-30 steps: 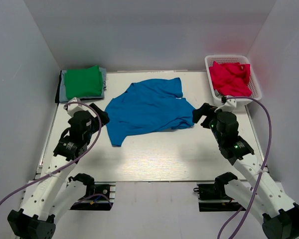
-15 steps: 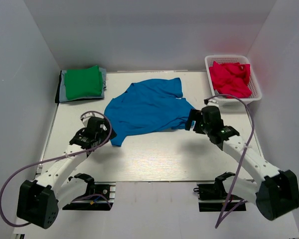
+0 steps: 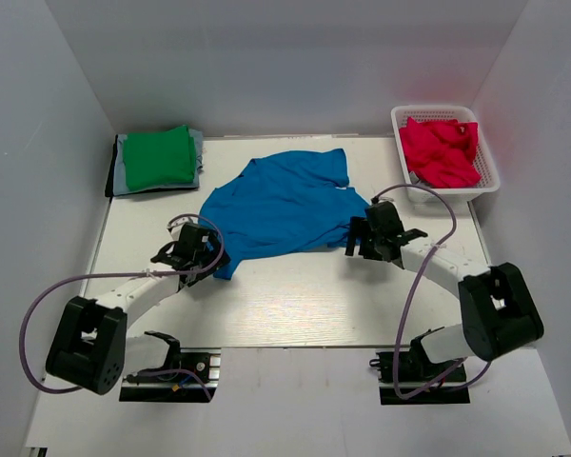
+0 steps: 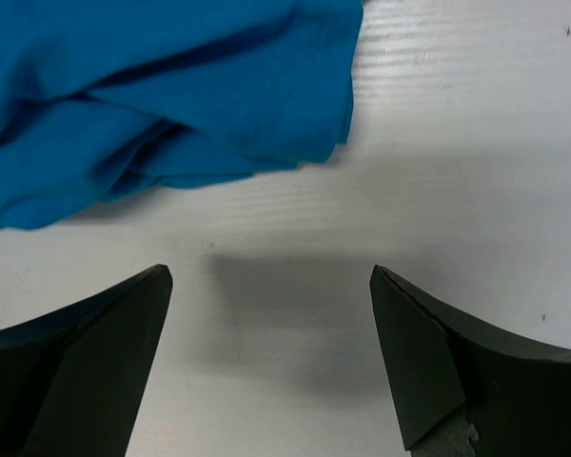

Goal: Fold and stack the t-shirts
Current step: Flatten out the tshirt

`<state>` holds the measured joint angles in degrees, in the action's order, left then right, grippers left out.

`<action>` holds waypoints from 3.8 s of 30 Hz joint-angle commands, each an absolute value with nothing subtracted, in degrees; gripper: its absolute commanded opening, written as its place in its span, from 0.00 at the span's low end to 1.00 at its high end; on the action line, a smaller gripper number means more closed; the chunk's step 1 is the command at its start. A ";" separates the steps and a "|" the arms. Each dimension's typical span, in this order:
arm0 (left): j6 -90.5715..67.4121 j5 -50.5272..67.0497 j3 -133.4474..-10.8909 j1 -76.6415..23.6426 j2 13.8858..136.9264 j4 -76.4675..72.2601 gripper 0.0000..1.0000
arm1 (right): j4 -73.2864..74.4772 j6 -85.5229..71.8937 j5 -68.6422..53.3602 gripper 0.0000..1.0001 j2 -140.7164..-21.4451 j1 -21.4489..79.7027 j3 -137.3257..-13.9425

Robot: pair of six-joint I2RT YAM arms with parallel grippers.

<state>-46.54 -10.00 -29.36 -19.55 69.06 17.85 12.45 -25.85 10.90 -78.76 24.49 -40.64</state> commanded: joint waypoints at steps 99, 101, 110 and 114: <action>-32.87 -34.72 -78.35 -18.72 98.02 30.68 0.99 | 7.30 -22.94 28.76 0.90 -84.14 22.85 -61.01; -34.62 -32.18 -74.20 -18.72 93.89 29.00 0.99 | 5.54 -22.41 26.20 0.90 -82.36 22.68 -56.90; -44.11 -28.92 -44.86 -18.72 73.14 25.50 0.99 | -2.81 -21.53 4.49 0.90 -79.97 23.55 -47.91; -44.65 -25.76 -39.64 -18.72 72.60 21.10 0.99 | -3.34 -22.76 -2.17 0.90 -85.24 24.34 -49.30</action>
